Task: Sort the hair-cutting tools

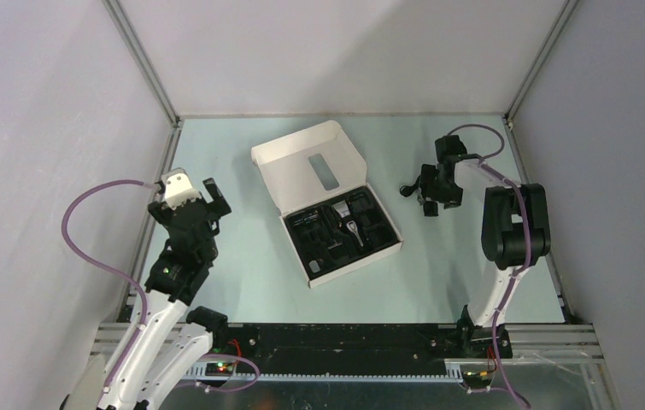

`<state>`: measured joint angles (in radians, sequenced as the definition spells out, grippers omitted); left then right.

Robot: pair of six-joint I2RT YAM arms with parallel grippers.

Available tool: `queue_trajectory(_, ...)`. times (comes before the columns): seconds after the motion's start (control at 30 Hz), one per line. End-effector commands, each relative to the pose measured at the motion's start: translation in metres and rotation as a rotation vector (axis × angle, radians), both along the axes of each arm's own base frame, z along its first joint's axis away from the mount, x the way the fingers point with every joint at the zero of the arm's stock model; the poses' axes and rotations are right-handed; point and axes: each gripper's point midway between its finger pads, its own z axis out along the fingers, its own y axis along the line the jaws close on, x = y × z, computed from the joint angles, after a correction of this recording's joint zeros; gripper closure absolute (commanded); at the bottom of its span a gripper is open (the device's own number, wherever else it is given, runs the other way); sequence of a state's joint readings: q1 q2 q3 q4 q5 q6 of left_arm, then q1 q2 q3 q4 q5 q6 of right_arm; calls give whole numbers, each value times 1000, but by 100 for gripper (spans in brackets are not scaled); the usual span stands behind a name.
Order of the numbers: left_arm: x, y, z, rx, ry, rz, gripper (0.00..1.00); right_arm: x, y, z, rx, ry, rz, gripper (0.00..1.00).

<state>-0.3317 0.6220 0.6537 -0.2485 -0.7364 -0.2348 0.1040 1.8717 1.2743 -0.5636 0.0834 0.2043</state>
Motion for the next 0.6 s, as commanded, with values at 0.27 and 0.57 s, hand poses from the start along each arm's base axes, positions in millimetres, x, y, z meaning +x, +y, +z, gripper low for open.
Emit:
queue_trajectory(0.27, 2, -2, 9, -3, -28, -7, 2, 7, 10, -24, 89, 65, 49, 32)
queue_trajectory(0.57, 2, -2, 10, -4, -32, -7, 2, -2, 8, -28, 38, 122, 59, 36)
